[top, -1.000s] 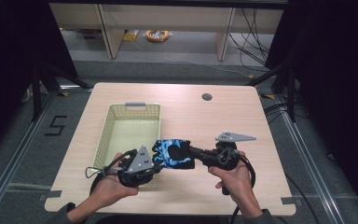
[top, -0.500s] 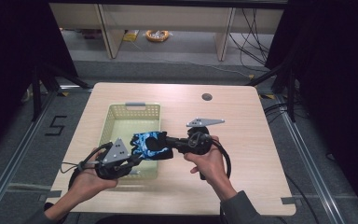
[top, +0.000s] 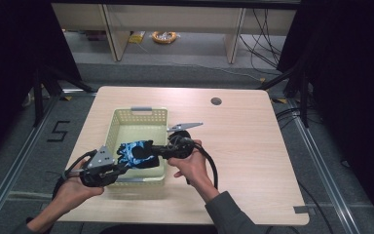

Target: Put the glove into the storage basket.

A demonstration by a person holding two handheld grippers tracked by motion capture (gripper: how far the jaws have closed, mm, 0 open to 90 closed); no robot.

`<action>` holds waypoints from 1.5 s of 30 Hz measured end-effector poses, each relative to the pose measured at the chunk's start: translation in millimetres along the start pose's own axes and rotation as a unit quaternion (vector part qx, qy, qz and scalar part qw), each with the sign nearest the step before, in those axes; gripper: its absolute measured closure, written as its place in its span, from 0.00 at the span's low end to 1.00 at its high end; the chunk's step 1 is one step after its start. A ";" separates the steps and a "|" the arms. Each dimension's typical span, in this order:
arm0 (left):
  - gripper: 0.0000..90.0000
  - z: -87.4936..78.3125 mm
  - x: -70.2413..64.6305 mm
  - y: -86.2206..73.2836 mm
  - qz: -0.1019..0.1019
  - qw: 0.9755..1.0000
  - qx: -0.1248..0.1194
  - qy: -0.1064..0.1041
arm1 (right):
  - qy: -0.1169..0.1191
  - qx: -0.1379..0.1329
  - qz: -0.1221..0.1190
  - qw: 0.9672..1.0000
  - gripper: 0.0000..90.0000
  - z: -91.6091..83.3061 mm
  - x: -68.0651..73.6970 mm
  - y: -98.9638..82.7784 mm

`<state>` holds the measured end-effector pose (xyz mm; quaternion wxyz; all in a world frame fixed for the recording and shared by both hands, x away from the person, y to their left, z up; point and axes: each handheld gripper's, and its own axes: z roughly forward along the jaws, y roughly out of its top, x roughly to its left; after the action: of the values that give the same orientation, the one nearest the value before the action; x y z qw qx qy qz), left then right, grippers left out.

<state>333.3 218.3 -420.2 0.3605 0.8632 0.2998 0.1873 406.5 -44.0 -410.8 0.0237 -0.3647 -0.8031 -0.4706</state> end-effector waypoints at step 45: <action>0.59 -17.0 11.1 -3.4 -0.050 0.998 -0.014 -0.027 | -0.044 0.079 0.010 0.996 0.95 57.0 1.7 -14.8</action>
<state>331.1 236.1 -410.1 0.3892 0.8469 0.3301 0.1494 413.6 -3.4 -452.8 0.0215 -0.3898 -0.8343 -0.3893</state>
